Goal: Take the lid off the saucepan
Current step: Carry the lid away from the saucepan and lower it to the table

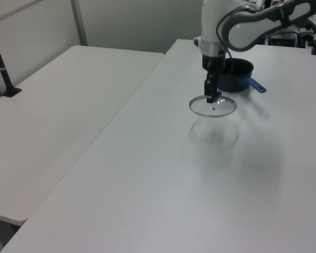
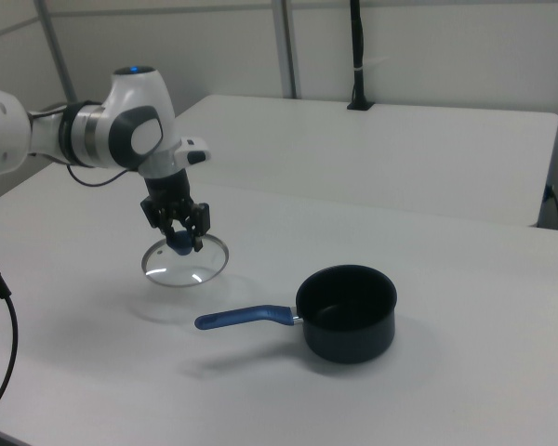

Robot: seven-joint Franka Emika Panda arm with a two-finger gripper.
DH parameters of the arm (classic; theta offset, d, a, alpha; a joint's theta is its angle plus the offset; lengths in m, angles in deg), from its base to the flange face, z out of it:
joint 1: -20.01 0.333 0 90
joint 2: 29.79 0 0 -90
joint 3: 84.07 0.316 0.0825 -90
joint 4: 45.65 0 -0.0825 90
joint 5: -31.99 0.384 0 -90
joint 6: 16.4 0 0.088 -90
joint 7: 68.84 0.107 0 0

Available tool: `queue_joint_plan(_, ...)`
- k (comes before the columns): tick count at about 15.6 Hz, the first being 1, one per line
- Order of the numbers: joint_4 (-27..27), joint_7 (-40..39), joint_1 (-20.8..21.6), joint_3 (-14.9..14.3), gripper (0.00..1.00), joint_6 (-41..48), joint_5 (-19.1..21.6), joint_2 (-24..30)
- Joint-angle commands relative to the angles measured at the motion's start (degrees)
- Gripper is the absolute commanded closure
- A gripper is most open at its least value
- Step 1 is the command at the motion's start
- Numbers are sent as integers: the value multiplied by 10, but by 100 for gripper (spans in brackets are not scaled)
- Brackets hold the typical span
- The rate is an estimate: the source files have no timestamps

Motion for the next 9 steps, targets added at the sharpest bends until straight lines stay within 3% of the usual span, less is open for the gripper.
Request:
queue_joint_plan(1,34,26,21,-6,49,-42,-23,-5)
queue_joint_plan(7,85,38,24,-6,47,-79,-59,-11)
queue_joint_plan(9,86,38,23,-6,37,-79,-66,-11)
